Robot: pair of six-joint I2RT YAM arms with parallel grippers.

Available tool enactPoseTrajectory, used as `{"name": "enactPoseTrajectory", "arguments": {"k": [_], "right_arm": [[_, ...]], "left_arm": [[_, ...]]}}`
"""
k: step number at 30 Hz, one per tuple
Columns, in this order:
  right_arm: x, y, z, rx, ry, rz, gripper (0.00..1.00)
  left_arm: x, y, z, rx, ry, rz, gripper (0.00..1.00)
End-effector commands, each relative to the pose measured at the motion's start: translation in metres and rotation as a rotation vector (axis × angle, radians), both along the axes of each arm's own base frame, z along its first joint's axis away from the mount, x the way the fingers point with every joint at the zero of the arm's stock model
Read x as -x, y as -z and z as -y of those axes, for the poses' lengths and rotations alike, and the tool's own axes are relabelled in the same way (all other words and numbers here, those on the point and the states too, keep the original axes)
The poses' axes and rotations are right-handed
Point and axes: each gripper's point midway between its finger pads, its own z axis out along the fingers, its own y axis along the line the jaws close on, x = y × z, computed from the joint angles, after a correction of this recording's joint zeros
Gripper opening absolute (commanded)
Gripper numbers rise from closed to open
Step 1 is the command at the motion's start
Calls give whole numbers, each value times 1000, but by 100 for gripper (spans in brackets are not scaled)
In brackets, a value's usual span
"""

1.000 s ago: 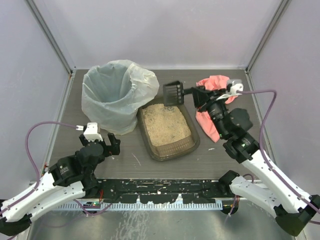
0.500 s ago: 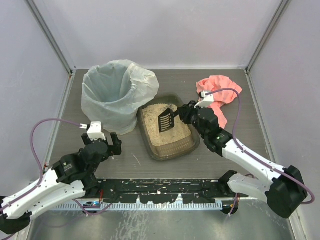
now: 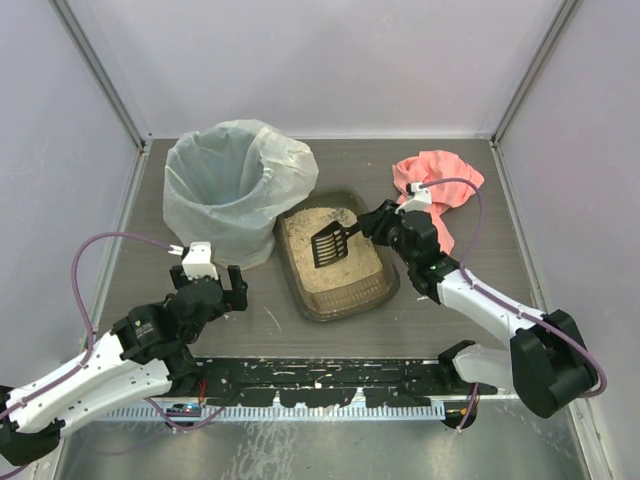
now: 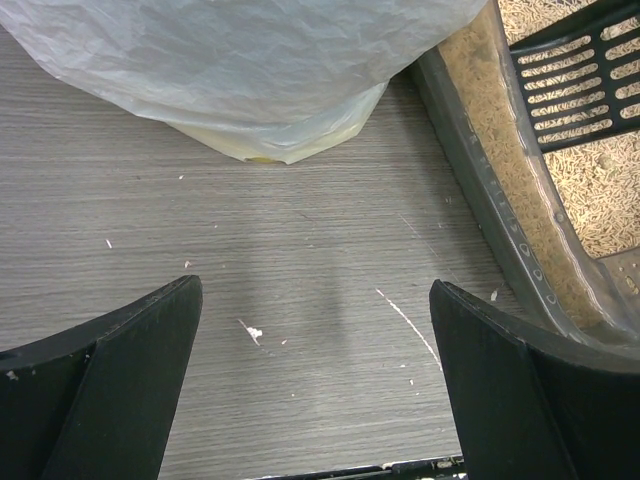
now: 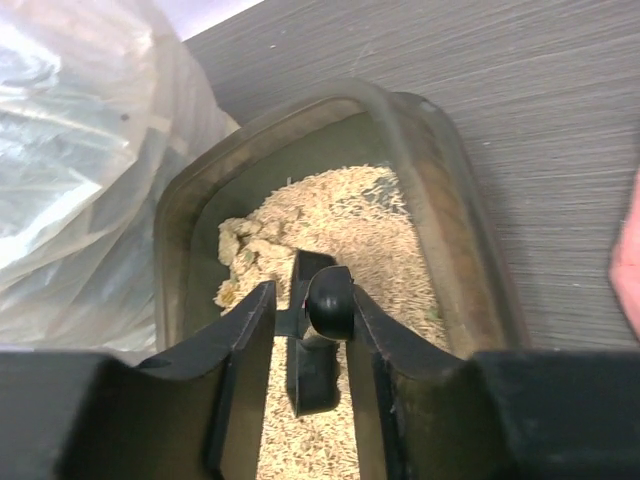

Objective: Clean the litter box

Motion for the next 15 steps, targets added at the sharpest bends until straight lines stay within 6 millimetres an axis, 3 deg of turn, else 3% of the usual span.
{"name": "enactPoseTrajectory", "arguments": {"k": [1, 2, 6, 10, 15], "right_arm": [[-5, -28, 11, -74, -8, 82, 45], [-4, -31, 17, -63, -1, 92, 53], [-3, -30, 40, 17, 35, 98, 61], [3, -30, 64, 117, 94, 95, 65], [20, -49, 93, 233, 159, 121, 67]], "left_arm": [[-7, -26, 7, 58, -1, 61, 98], [-7, -27, 7, 57, 1, 64, 98], [-7, -30, 5, 49, 3, 72, 98], [-8, -32, 1, 38, -9, 81, 98], [-8, -41, -11, 29, -48, 108, 98]]}}
